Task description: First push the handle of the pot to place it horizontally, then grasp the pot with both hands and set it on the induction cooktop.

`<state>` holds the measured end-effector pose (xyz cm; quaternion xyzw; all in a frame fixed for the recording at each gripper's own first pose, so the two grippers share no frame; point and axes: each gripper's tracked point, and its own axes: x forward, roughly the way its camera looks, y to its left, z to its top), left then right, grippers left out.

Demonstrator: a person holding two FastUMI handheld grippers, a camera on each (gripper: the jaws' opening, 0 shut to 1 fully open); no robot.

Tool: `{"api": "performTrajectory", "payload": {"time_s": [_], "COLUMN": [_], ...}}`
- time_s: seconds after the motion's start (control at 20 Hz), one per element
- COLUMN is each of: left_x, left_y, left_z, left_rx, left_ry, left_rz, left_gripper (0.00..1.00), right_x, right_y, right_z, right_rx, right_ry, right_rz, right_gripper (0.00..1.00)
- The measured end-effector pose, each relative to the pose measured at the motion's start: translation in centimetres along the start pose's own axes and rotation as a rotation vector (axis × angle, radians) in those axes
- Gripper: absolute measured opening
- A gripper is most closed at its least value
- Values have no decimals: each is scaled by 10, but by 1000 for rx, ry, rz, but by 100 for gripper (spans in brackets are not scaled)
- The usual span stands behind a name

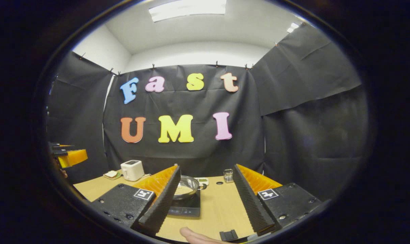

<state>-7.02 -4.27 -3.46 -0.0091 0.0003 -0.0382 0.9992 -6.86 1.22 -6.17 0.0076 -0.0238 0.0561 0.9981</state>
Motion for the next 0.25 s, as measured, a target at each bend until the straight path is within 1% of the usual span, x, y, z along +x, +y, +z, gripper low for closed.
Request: {"api": "performTrajectory", "payload": {"time_s": [0.25], "left_x": [-2], "left_y": [-1], "left_z": [-1], "left_rx": [8], "left_ry": [-16], "left_rz": [-4], "left_gripper": [95], "right_x": [2], "right_y": [4], "right_z": [-7], "right_rx": [-3], "right_ry": [11], "right_rz": [12], "right_gripper": [95]}}
